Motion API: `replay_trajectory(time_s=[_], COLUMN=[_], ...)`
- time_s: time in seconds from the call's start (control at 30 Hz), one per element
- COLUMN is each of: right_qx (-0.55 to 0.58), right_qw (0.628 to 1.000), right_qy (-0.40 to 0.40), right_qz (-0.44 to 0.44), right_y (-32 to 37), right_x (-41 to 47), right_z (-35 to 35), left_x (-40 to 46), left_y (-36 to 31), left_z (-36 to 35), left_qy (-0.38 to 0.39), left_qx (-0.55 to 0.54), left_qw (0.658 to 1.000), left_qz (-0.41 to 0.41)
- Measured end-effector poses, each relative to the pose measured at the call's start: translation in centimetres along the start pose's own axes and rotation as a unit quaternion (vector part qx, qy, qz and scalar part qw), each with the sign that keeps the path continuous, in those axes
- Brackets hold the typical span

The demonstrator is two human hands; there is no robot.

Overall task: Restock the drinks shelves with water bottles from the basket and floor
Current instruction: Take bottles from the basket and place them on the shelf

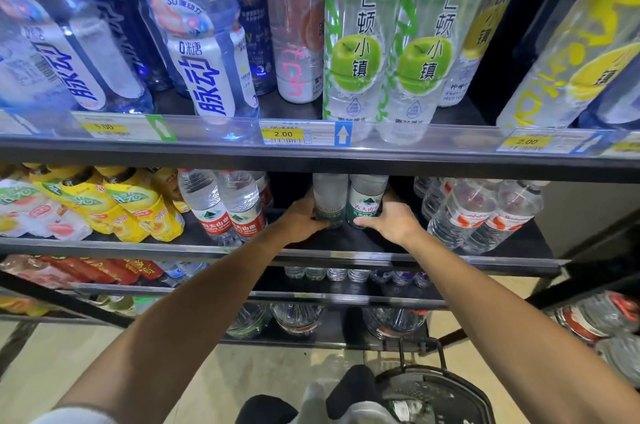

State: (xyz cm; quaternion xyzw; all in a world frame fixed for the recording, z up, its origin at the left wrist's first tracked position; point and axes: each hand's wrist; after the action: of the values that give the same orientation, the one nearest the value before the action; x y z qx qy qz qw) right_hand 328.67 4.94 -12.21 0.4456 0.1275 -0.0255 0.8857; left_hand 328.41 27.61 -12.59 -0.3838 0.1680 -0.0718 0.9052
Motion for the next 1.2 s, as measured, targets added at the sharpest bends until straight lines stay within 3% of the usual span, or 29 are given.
replay_trajectory(time_s=[0.43,0.67,0.93,1.07,1.2], right_qx=[0.000,0.045,-0.017,-0.068,-0.101], right_qw=[1.000,0.999,1.000,0.996,0.993], right_qy=[-0.013,-0.014,-0.010,-0.036,-0.050], right_qz=[-0.024,-0.016,-0.006,0.046,0.040], right_y=[0.8,1.3,1.2,-0.4,-3.6], right_x=[1.4,-0.8,-8.5,-13.6,-19.8], right_z=[-0.3,-0.6,-0.3,-0.9,-2.4], left_x=[1.4,-0.3,-7.5,-10.2,-12.1], left_y=[-0.3,-0.3,0.4,2.0,2.4], left_z=[0.8,1.6,2.3,1.6,-0.7], left_qy=[0.019,0.044,0.010,0.001,0.017], left_qx=[0.016,0.095,0.176,0.300,0.350], left_qw=[1.000,0.993,0.982,0.941,0.901], left_qz=[0.016,0.063,-0.060,-0.154,-0.255])
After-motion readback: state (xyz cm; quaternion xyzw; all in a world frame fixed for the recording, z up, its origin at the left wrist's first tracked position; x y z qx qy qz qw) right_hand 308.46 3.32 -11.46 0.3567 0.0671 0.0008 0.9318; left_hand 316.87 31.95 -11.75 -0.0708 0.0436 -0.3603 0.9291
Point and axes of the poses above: each hand's wrist, its own x-axis towards the middle knuckle, its own z-axis out of the back of the hand, y = z × x, and after that the axes turned 9 degrees about x, right-handed
